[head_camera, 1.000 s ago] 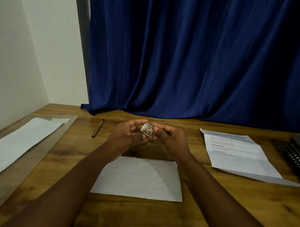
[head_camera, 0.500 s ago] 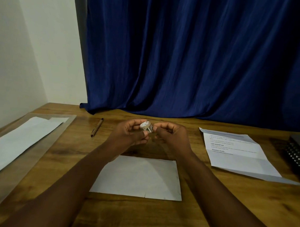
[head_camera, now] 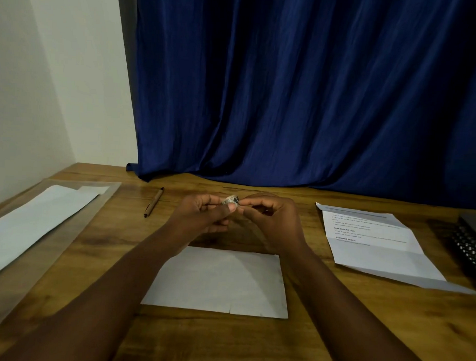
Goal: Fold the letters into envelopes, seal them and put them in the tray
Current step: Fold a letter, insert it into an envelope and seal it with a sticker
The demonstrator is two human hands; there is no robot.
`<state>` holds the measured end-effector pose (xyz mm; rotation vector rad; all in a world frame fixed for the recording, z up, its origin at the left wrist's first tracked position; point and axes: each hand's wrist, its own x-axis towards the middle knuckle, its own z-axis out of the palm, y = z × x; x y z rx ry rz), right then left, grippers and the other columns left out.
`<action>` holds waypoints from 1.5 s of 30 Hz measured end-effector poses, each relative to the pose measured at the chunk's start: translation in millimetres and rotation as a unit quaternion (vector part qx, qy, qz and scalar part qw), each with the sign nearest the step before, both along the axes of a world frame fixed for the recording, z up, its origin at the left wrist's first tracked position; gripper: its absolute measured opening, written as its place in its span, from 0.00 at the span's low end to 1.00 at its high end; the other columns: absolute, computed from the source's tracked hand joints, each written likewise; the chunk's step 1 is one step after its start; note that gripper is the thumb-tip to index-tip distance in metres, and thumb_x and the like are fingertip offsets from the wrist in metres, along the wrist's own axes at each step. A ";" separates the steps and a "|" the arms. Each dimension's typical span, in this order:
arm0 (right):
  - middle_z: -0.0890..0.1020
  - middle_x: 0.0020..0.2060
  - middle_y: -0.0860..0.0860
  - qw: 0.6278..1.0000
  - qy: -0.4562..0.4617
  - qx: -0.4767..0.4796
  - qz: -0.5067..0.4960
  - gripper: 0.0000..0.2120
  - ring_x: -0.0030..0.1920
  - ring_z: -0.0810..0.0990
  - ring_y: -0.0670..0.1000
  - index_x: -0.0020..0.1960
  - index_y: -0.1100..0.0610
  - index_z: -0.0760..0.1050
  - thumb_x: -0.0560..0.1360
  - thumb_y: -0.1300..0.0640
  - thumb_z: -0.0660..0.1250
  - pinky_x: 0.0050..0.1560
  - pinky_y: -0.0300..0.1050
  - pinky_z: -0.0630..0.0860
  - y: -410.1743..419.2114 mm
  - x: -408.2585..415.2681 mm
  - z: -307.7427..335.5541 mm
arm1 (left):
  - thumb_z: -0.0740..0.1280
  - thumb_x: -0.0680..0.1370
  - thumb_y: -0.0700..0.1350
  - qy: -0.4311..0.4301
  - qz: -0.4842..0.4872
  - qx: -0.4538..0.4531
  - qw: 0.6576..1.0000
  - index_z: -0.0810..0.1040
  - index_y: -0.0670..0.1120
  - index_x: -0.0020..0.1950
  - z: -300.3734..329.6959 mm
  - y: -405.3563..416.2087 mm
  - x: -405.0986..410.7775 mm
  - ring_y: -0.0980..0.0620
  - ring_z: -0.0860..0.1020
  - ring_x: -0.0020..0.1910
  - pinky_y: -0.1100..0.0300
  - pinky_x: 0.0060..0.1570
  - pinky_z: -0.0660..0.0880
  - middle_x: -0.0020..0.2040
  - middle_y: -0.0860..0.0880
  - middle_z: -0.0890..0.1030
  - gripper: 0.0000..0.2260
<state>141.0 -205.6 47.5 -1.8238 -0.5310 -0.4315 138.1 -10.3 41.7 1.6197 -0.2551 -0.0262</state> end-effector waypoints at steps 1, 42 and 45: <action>0.86 0.44 0.40 1.000 -0.007 -0.010 -0.003 0.11 0.47 0.85 0.39 0.50 0.48 0.85 0.74 0.63 0.75 0.46 0.30 0.78 0.1 -0.1 0.2 | 0.73 0.72 0.51 0.001 0.002 0.002 1.000 0.83 0.44 0.59 0.1 0.1 -0.2 0.43 0.85 0.53 0.48 0.55 0.83 0.52 0.44 0.86 0.18; 0.87 0.38 0.42 0.997 0.075 0.032 -0.015 0.08 0.42 0.86 0.41 0.46 0.49 0.85 0.75 0.62 0.75 0.42 0.33 0.80 0.8 1.3 0.3 | 0.77 0.68 0.44 -0.011 -0.012 -0.028 0.999 0.80 0.44 0.64 4.4 -2.9 -1.4 0.46 0.84 0.56 0.48 0.55 0.83 0.57 0.45 0.85 0.25; 0.85 0.36 0.39 0.998 0.051 0.024 -0.019 0.12 0.41 0.85 0.38 0.44 0.46 0.84 0.75 0.63 0.74 0.42 0.31 0.79 4.3 -1.9 0.8 | 0.79 0.65 0.46 -0.011 0.017 -0.024 1.000 0.79 0.46 0.64 4.7 -7.9 -2.3 0.47 0.85 0.54 0.52 0.50 0.84 0.55 0.46 0.86 0.28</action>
